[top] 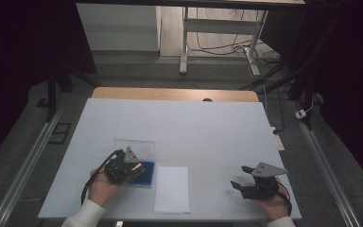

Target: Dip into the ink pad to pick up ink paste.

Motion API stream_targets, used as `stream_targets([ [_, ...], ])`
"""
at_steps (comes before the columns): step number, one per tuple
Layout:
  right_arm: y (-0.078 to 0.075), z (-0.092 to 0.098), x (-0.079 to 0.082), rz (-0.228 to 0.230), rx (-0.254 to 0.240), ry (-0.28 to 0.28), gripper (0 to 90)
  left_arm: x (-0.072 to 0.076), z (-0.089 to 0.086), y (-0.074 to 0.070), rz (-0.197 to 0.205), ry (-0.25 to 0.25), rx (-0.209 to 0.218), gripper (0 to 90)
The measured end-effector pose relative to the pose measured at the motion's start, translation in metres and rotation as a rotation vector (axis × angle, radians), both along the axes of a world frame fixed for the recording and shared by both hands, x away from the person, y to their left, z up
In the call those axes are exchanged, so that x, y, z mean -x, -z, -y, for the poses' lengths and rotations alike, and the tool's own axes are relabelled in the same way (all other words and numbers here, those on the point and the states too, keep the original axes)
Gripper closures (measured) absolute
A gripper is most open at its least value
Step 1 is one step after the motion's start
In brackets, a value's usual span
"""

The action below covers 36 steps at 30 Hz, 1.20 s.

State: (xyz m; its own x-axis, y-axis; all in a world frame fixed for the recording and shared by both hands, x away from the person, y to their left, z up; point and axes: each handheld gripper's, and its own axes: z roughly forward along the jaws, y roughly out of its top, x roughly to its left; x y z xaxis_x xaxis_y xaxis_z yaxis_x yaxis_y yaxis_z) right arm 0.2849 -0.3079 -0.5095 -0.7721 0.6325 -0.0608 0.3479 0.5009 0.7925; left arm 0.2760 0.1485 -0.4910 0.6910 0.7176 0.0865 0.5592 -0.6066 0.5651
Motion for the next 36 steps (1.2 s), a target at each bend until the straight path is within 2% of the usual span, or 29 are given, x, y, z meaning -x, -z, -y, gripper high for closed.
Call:
stream_targets([
  [3,-0.001,0.0,0.0,0.007,0.004,0.007,26.2,0.0,-0.001,0.0,-0.003,-0.001,0.005,71.2],
  [6,-0.001,0.0,0.0,0.004,-0.004,0.001,26.2,-0.003,-0.008,-0.005,-0.017,0.01,0.045,70.9],
  [9,-0.001,0.001,0.0,0.004,0.003,0.002,26.2,-0.003,-0.01,-0.008,0.006,-0.002,0.049,70.8],
  [15,-0.001,0.002,0.0,0.006,-0.004,0.007,26.2,-0.001,-0.014,-0.015,0.018,-0.001,0.089,70.7],
  [23,-0.001,0.003,0.001,0.011,-0.001,0.009,26.3,0.001,-0.023,-0.023,0.023,0.01,0.179,70.5],
  [26,-0.001,0.003,0.0,0.009,-0.007,0.003,26.3,0.003,-0.029,-0.028,0.037,0.005,0.203,70.5],
  [36,-0.001,0.004,0.001,0.01,-0.003,0.007,26.3,0.014,-0.049,-0.055,0.117,-0.006,0.304,70.5],
])
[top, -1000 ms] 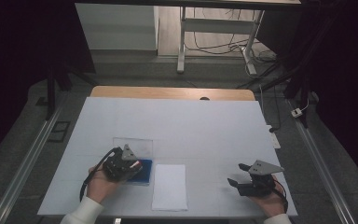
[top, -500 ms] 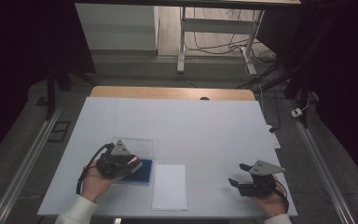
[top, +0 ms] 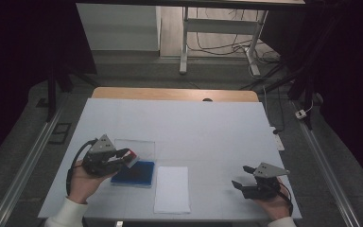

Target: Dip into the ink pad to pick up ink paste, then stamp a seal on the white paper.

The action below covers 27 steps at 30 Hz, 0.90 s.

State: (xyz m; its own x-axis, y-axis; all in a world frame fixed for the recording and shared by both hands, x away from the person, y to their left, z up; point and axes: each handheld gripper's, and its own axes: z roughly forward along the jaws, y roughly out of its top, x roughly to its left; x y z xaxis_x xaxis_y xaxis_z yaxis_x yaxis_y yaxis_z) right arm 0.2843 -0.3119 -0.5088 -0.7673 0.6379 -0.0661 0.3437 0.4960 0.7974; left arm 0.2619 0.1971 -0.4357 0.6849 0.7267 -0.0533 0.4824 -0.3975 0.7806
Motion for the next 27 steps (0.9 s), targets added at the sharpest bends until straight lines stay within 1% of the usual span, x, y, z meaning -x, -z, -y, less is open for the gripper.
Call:
stream_targets([
  [4,0.0,0.0,0.0,0.0,-0.002,0.003,26.4,0.004,-0.003,-0.009,0.025,0.001,0.036,70.5],
  [8,0.0,0.0,0.0,-0.001,0.002,0.0,26.4,0.009,-0.004,-0.015,0.05,0.011,0.056,70.5],
  [12,0.0,0.0,0.0,0.0,-0.002,-0.002,26.4,0.01,-0.002,-0.017,0.056,0.022,0.07,70.5],
  [14,0.0,0.0,0.0,0.0,-0.002,-0.002,26.4,0.01,-0.002,-0.017,0.047,0.045,0.111,70.5],
  [15,0.0,0.0,0.0,0.001,-0.001,-0.002,26.4,0.01,-0.001,-0.017,0.046,0.06,0.14,70.5],
  [16,0.0,0.0,0.0,0.004,-0.004,0.001,26.5,0.011,0.0,-0.018,0.05,0.069,0.15,70.4],
  [18,0.0,0.0,0.0,0.005,-0.002,0.003,26.5,0.012,0.003,-0.02,0.059,0.07,0.141,70.5],
  [20,0.0,0.0,0.0,0.006,-0.005,0.003,26.5,0.013,0.005,-0.02,0.061,0.076,0.141,70.5],
  [27,0.0,0.0,0.001,0.006,-0.006,0.004,26.6,0.013,0.012,-0.019,0.056,0.089,0.125,70.5],
])
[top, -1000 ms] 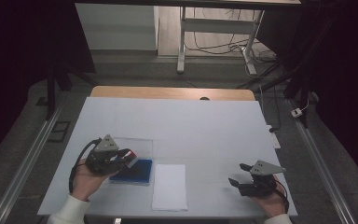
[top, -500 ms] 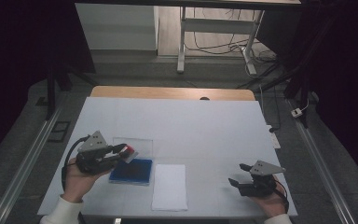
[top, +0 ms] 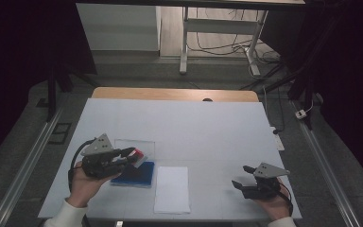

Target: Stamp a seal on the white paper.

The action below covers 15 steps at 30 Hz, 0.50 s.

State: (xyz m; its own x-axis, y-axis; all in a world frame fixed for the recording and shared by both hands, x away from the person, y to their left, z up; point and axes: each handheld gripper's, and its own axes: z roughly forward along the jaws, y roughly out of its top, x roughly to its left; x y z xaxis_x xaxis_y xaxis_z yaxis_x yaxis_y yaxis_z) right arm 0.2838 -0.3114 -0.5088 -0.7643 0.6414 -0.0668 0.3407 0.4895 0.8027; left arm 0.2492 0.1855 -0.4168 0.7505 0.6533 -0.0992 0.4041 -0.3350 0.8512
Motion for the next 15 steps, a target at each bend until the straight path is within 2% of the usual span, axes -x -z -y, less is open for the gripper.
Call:
stream_targets([
  [5,0.0,0.0,0.0,0.001,0.0,-0.001,26.6,0.001,0.008,0.002,0.002,0.012,-0.006,70.4],
  [9,0.0,0.0,0.0,0.001,0.004,-0.002,26.6,0.002,0.017,0.003,0.01,0.027,-0.035,70.4],
  [15,0.0,0.0,0.0,0.0,0.004,-0.002,26.6,0.001,0.029,0.007,-0.002,0.058,-0.049,70.4],
])
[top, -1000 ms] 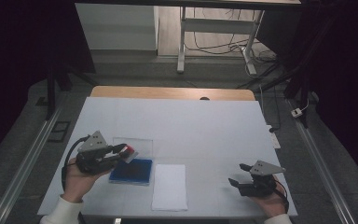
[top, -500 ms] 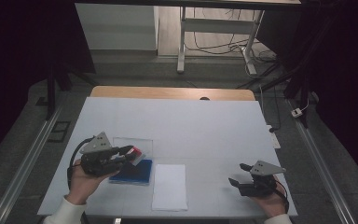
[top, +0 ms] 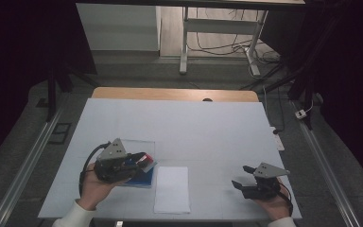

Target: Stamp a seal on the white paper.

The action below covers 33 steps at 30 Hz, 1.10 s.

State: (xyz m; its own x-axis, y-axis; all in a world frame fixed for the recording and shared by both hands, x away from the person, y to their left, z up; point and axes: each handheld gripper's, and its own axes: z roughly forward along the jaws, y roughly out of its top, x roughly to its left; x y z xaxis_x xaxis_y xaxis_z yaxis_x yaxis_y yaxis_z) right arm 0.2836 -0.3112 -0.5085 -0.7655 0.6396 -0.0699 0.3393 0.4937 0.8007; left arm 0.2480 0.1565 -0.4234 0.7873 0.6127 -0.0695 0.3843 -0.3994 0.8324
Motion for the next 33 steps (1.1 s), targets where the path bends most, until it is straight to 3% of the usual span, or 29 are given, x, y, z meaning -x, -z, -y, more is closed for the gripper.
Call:
stream_targets([
  [13,-0.002,-0.001,0.001,0.005,-0.003,-0.001,26.8,-0.002,0.027,0.01,-0.028,0.059,-0.042,70.4],
  [22,0.0,-0.003,0.002,-0.001,-0.003,-0.014,27.2,-0.016,0.051,0.013,-0.044,0.09,-0.082,70.4],
  [33,0.001,-0.003,0.002,-0.008,0.006,-0.014,27.3,-0.021,0.079,0.032,-0.087,0.145,-0.165,70.4],
])
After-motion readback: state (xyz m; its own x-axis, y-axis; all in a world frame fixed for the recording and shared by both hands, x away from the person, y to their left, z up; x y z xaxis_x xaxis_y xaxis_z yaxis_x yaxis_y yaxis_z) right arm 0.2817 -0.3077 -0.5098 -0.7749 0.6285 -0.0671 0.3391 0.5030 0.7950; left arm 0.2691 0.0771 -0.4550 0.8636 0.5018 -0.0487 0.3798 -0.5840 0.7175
